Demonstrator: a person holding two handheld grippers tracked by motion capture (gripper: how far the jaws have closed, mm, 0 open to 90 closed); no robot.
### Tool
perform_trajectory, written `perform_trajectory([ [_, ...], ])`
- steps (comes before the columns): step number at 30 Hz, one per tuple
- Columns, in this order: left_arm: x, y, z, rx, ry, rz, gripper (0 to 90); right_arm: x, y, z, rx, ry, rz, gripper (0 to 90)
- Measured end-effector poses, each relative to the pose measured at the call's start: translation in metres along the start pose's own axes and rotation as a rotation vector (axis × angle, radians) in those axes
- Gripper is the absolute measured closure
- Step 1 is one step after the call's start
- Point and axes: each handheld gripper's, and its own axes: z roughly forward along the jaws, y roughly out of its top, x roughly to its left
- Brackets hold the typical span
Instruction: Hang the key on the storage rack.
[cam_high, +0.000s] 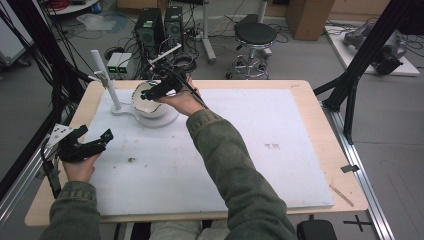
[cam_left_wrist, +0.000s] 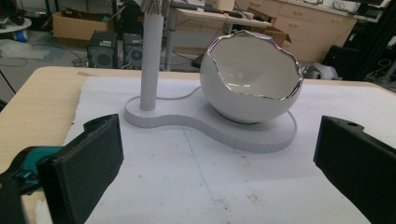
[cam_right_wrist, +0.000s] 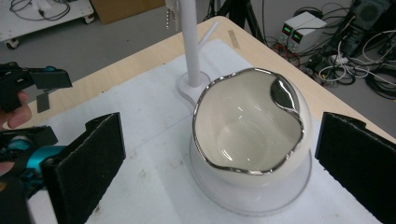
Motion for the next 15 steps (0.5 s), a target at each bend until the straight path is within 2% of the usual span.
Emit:
perform_trajectory([
  [3,0.000,0.000,0.000,0.003,0.000,0.000,1.9,-0.005,-0.008,-0.004,0.015,-0.023,-0.012,0.6],
  [9,0.000,0.000,0.000,0.002,0.003,0.002,2.0,-0.012,-0.024,-0.015,-0.012,-0.025,0.014,0.6],
  [15,0.001,0.000,0.000,0.013,0.015,0.003,1.9,-0.016,-0.034,-0.024,-0.014,-0.030,0.017,0.6],
])
